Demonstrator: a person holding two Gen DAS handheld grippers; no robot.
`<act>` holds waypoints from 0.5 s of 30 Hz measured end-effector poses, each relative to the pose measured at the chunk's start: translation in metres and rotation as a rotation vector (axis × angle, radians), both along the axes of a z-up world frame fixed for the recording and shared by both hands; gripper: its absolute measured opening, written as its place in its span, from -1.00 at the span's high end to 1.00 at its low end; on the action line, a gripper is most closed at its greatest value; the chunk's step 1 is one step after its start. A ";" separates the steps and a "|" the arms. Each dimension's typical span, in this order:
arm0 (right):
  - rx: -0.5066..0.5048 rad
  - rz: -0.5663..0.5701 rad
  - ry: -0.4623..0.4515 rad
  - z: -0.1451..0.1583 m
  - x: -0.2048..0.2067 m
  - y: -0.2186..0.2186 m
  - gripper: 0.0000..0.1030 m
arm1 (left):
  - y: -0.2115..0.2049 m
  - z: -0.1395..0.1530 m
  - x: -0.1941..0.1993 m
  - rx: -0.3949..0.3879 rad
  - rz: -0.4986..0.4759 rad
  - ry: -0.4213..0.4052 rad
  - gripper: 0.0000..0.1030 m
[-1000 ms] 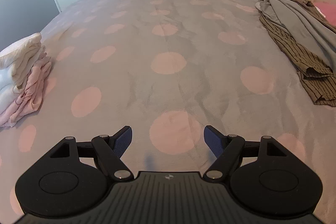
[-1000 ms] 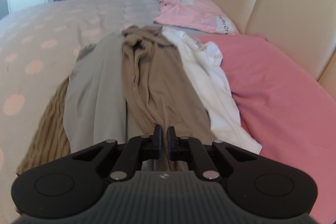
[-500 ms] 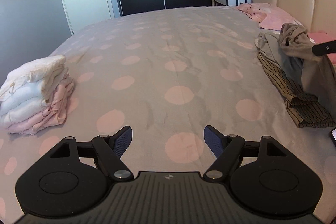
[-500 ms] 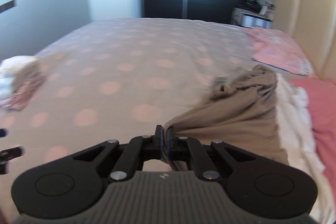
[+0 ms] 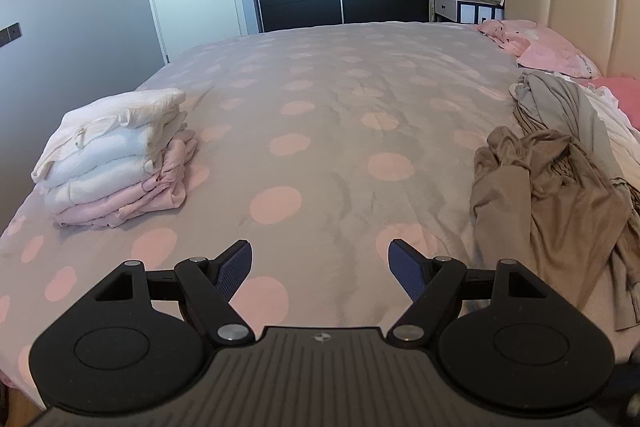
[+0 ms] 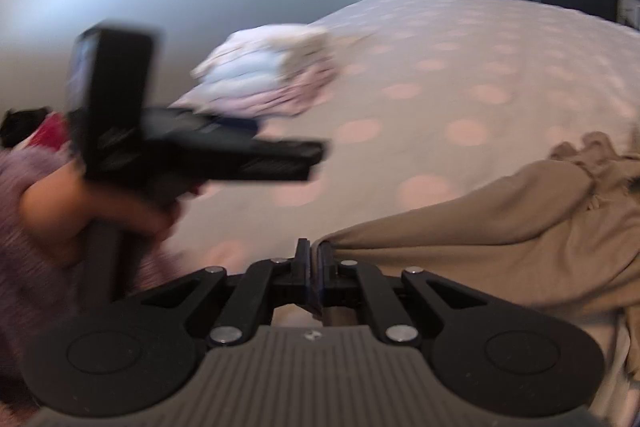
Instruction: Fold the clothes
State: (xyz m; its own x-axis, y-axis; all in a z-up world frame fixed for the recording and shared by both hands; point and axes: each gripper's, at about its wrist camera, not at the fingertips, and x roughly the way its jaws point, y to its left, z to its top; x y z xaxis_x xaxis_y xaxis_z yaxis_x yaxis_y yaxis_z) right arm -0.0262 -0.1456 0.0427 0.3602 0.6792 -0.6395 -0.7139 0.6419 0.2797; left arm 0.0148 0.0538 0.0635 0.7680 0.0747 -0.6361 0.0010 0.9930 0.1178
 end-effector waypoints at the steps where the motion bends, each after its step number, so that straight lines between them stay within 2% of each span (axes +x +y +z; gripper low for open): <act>1: 0.001 0.036 0.013 -0.002 -0.008 0.006 0.92 | 0.001 0.001 -0.002 0.000 0.000 -0.003 -0.46; 5: -0.037 0.101 0.035 -0.012 -0.020 0.018 0.91 | 0.001 -0.002 -0.003 0.006 -0.016 0.003 -0.46; 8: -0.067 0.056 0.027 -0.016 -0.014 0.012 0.81 | -0.002 -0.004 -0.004 0.007 -0.035 0.014 -0.46; 11: -0.119 0.010 -0.012 -0.015 -0.008 0.003 0.44 | -0.007 -0.007 -0.005 0.005 -0.071 0.023 -0.46; 15: -0.176 -0.032 -0.010 -0.020 0.006 -0.014 0.40 | -0.020 -0.011 -0.006 -0.011 -0.135 0.041 -0.46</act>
State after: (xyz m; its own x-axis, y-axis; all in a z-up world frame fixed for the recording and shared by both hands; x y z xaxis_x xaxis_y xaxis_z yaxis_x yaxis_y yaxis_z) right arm -0.0198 -0.1591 0.0230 0.3872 0.5450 -0.7437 -0.6943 0.7031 0.1538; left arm 0.0092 0.0337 0.0520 0.7437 -0.0349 -0.6676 0.1393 0.9848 0.1036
